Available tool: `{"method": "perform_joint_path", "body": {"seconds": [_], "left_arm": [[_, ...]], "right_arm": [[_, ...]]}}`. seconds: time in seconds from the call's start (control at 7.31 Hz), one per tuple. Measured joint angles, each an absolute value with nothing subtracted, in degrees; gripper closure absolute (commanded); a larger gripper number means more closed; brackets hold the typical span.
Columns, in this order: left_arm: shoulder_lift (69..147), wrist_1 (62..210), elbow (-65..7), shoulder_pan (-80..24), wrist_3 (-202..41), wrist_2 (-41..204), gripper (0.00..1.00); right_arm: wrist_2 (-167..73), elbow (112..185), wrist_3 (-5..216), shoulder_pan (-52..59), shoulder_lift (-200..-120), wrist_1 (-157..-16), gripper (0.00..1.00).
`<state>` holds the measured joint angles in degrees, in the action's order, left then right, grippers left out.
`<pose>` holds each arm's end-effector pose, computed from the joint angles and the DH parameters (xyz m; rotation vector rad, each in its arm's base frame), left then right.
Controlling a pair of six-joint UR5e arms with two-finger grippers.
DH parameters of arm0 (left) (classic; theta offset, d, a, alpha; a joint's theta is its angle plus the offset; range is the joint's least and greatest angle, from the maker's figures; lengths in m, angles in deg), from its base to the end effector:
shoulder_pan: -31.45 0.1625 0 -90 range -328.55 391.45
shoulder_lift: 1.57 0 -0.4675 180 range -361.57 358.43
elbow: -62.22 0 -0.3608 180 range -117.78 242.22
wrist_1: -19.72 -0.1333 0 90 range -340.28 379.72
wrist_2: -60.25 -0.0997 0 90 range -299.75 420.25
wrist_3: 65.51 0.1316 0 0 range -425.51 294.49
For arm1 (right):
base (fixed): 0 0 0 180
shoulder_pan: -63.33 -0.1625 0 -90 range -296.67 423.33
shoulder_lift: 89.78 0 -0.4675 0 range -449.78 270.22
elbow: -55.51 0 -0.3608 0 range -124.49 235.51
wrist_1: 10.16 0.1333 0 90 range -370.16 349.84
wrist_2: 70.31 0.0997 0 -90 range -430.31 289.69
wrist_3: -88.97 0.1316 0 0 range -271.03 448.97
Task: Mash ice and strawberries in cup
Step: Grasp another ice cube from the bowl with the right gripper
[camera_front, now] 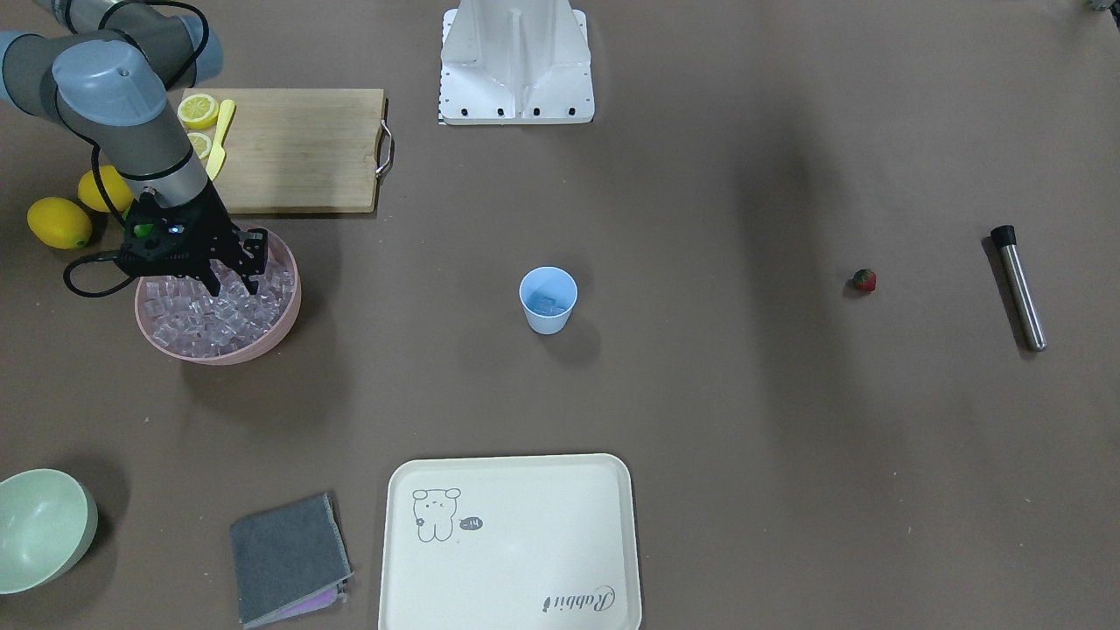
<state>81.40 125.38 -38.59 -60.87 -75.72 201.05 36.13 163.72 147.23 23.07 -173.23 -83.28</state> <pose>-0.0485 -0.4229 0.6480 0.2553 0.8968 -0.0522 -0.3495 -0.4219 0.5039 0.2023 -0.7447 0.0370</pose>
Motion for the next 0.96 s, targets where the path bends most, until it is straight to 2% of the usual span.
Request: {"method": "perform_joint_path", "body": {"seconds": [0.27, 0.96], "left_arm": [[81.22, 125.43, -38.83, -60.91, -75.75, 201.09, 0.02], [80.89, 125.45, -38.89, -60.92, -75.78, 201.05, 0.02]], "right_arm": [[36.13, 163.56, 147.19, 23.18, -173.18, -83.27, 0.72], [39.29, 165.52, 146.84, 20.3, -171.53, -84.64, 0.73]]}}
